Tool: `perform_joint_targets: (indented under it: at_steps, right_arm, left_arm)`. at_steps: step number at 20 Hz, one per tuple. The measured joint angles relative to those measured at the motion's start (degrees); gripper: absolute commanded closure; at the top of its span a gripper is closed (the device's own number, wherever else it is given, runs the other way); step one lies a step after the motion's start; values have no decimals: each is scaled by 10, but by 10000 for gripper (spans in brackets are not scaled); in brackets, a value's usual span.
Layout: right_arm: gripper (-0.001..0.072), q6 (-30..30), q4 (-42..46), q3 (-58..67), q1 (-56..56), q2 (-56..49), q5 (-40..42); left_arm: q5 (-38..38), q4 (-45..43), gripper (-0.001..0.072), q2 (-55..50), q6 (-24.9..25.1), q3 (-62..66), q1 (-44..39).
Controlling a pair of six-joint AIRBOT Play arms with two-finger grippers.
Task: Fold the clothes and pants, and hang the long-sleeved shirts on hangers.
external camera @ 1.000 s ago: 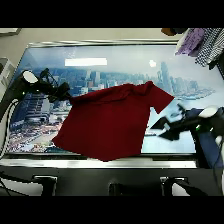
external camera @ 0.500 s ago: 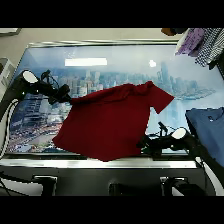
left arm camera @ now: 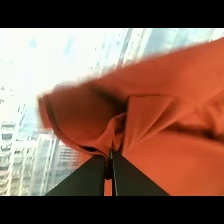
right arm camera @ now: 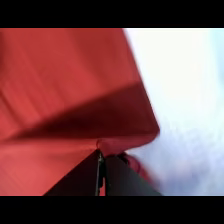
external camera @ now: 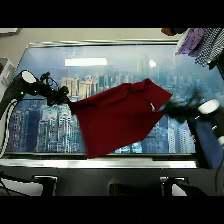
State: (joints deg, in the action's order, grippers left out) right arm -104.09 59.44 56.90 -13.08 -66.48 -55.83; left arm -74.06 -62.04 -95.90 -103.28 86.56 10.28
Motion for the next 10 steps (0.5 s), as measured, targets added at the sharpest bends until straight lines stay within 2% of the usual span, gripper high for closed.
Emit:
perform_joint_targets:
  at_steps: [3, 4, 7, 8, 10]
  right_arm:
    - [685, -17, 28, 127, -60, -56, 10]
    - [639, -23, 30, 152, -66, -76, 13]
    - [273, -31, 24, 194, -65, -132, -6]
    - [128, -31, 17, 202, -63, -144, -21]
    - [108, -17, 6, 210, -68, -151, -58]
  left_arm:
    - [-19, 0, 692, 0, 3, -7, -7]
    - [-19, 0, 692, 0, 3, -11, -11]
    - [-23, -2, 692, -1, 4, -23, -26]
    - [-24, -2, 692, -1, 4, -25, -30]
    - [-25, -1, 691, -1, 4, -27, -37]
